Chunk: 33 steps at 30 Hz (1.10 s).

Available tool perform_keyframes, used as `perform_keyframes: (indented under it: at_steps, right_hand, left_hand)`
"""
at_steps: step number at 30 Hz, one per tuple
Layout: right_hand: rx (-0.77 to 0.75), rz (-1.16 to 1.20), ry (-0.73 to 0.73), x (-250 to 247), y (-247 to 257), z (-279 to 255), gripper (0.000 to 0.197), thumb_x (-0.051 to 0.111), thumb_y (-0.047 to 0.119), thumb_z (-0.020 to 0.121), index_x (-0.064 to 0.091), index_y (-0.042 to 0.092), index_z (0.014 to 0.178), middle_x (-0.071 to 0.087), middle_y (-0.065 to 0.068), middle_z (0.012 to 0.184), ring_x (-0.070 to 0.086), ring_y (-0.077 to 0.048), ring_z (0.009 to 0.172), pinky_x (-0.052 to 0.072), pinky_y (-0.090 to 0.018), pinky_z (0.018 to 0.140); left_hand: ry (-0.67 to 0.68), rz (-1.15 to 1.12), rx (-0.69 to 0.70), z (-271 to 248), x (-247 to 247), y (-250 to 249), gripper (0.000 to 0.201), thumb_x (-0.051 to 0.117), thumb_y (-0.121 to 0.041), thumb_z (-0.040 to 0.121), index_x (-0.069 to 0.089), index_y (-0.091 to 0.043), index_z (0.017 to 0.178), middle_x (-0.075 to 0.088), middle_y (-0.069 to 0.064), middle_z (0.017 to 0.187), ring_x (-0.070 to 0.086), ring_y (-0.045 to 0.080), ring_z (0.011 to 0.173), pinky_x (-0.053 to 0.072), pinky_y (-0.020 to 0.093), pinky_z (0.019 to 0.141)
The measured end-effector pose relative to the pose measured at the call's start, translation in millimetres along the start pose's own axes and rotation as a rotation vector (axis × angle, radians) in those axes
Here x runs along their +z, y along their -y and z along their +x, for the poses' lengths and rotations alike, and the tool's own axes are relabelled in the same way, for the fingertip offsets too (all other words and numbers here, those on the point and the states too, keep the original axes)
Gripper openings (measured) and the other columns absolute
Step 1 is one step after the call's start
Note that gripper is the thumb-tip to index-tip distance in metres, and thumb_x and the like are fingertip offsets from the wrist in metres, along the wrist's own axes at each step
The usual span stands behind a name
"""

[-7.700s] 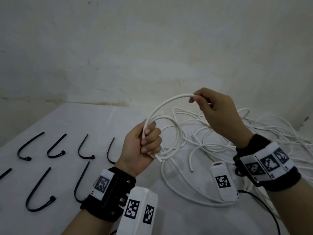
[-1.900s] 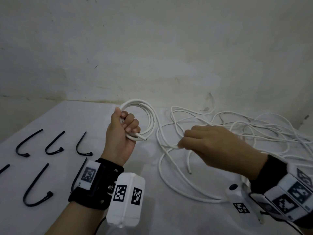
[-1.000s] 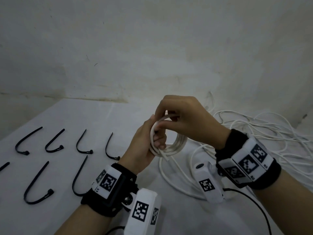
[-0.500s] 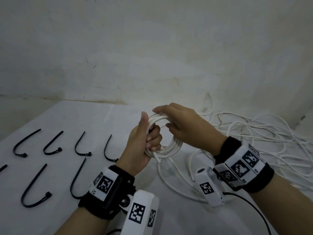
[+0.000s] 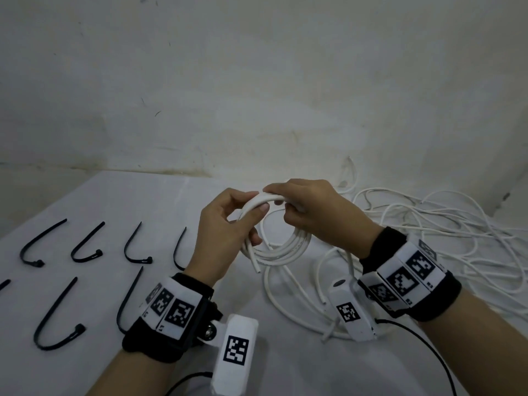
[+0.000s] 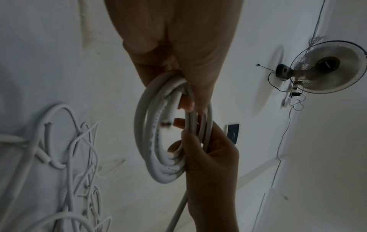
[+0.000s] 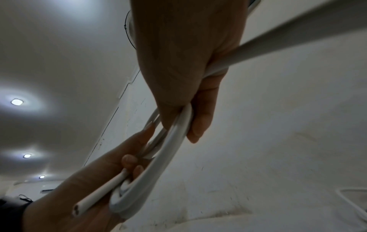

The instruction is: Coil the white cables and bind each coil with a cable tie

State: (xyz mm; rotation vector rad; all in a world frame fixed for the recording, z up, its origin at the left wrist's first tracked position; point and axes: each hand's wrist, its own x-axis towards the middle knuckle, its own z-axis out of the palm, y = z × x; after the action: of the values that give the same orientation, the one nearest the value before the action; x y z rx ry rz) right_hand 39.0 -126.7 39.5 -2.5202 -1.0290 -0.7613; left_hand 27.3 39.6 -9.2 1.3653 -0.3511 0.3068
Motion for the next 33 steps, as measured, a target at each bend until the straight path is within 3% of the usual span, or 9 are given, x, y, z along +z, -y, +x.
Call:
perform_keyframes:
  at_steps: [7, 11, 14, 16, 19, 23, 27, 30, 33]
  right_hand:
    - [-0.01, 0.098, -0.041, 2.2, 2.5, -3.0, 0.031, 0.057, 0.009, 0.083, 0.067, 0.007, 0.112, 0.066, -0.004, 0.079, 0.049, -0.005, 0.065, 0.036, -0.013, 0.064]
    - [0.029, 0.169, -0.051, 0.7, 2.3, -2.5, 0.029, 0.059, 0.019, 0.086, 0.069, 0.012, 0.113, 0.061, 0.011, 0.077, 0.05, 0.002, 0.064, 0.035, -0.007, 0.065]
    - [0.046, 0.185, -0.082, 1.0, 4.4, -1.9, 0.03, 0.061, 0.019, 0.086, 0.069, 0.01, 0.113, 0.051, 0.03, 0.077, 0.052, 0.015, 0.066, 0.034, -0.004, 0.065]
    - [0.063, 0.225, -0.105, -2.1, 6.0, -0.6, 0.026, 0.064, 0.016, 0.086, 0.07, 0.01, 0.11, 0.051, 0.036, 0.074, 0.053, 0.013, 0.063, 0.035, -0.004, 0.062]
    - [0.044, 0.249, -0.12, -7.2, 10.4, 4.7, 0.024, 0.065, 0.017, 0.086, 0.072, 0.012, 0.109, 0.061, 0.028, 0.073, 0.055, 0.006, 0.062, 0.038, -0.006, 0.06]
    - [0.038, 0.23, -0.105, -5.8, 6.6, 7.0, 0.029, 0.06, 0.022, 0.087, 0.071, 0.008, 0.11, 0.074, -0.001, 0.096, 0.062, -0.001, 0.09, 0.046, -0.008, 0.074]
    - [0.033, 0.225, -0.11, -2.8, 2.1, 2.4, 0.029, 0.061, 0.023, 0.086, 0.072, 0.008, 0.108, 0.073, 0.002, 0.093, 0.061, -0.001, 0.083, 0.042, -0.005, 0.07]
    - [0.016, 0.184, -0.121, -0.3, 1.2, 2.9, 0.029, 0.062, 0.025, 0.087, 0.071, 0.01, 0.109, 0.064, 0.01, 0.078, 0.053, 0.006, 0.069, 0.037, -0.005, 0.066]
    - [0.038, 0.15, -0.135, -2.7, -2.7, 0.1, 0.027, 0.059, 0.025, 0.092, 0.069, 0.011, 0.113, 0.059, 0.012, 0.074, 0.053, 0.005, 0.063, 0.038, -0.006, 0.063]
  left_hand:
    - [-0.014, -0.052, -0.041, 2.7, -2.9, -1.1, 0.031, 0.075, -0.031, 0.06, 0.067, -0.011, 0.083, 0.064, -0.001, 0.069, 0.052, 0.013, 0.04, 0.051, 0.026, 0.048]
    - [-0.006, -0.055, -0.054, 4.2, -2.2, -1.2, 0.033, 0.065, -0.039, 0.071, 0.065, -0.008, 0.081, 0.066, 0.002, 0.067, 0.051, 0.013, 0.039, 0.052, 0.027, 0.046]
    - [-0.007, -0.043, -0.06, 5.4, -1.7, -0.4, 0.029, 0.061, -0.034, 0.083, 0.063, -0.005, 0.082, 0.064, 0.001, 0.064, 0.048, 0.012, 0.039, 0.049, 0.025, 0.045]
    - [0.004, -0.053, -0.044, 5.6, -0.8, -0.9, 0.024, 0.058, -0.029, 0.088, 0.063, -0.006, 0.089, 0.06, -0.002, 0.06, 0.044, 0.012, 0.039, 0.046, 0.024, 0.045]
    - [0.088, -0.045, -0.031, 3.7, -0.5, -2.5, 0.036, 0.049, -0.041, 0.085, 0.062, -0.014, 0.103, 0.057, -0.003, 0.059, 0.045, 0.013, 0.042, 0.048, 0.027, 0.047]
    - [0.176, -0.03, -0.136, 2.4, -1.1, -4.9, 0.044, 0.043, -0.05, 0.084, 0.061, -0.01, 0.088, 0.047, 0.001, 0.054, 0.047, 0.013, 0.043, 0.049, 0.031, 0.054]
    - [0.2, -0.096, -0.237, 2.7, 2.4, -6.8, 0.039, 0.041, -0.041, 0.095, 0.047, -0.009, 0.075, 0.035, -0.002, 0.049, 0.037, 0.011, 0.039, 0.043, 0.025, 0.048]
    - [0.175, -0.143, -0.225, 1.9, 5.3, -6.1, 0.036, 0.039, -0.034, 0.099, 0.041, -0.01, 0.071, 0.029, -0.001, 0.05, 0.03, 0.01, 0.039, 0.039, 0.022, 0.045]
    - [0.118, -0.197, -0.228, 2.6, 3.8, -4.2, 0.037, 0.038, -0.033, 0.1, 0.04, -0.012, 0.07, 0.03, -0.004, 0.049, 0.03, 0.009, 0.039, 0.039, 0.02, 0.043]
